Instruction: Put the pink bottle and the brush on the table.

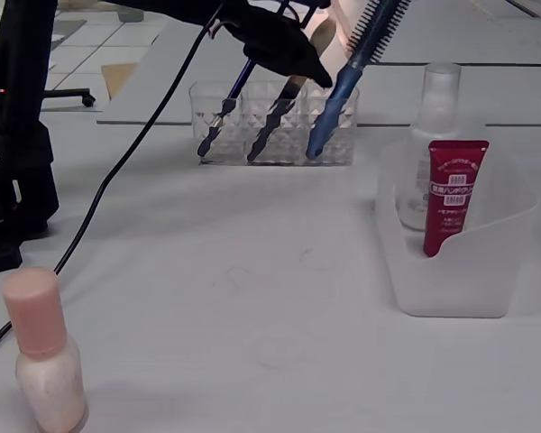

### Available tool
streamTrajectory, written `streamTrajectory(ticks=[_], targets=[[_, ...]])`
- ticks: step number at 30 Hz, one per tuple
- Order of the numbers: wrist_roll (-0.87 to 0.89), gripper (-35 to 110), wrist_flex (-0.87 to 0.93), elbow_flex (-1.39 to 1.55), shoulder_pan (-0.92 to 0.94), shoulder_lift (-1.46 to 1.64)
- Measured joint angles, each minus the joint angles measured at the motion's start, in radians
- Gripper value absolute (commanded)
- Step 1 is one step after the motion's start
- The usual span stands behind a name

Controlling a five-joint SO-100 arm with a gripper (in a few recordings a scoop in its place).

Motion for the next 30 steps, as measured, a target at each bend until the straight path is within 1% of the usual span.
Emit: streamTrajectory(ticks=[14, 23, 30], targets=[[0.003, 3, -0.025, 0.000, -0.005, -0.003], [0.005, 0, -0.026, 0.000, -0.005, -0.003], [0.005, 0, -0.031, 0.014, -0.006, 0.006]])
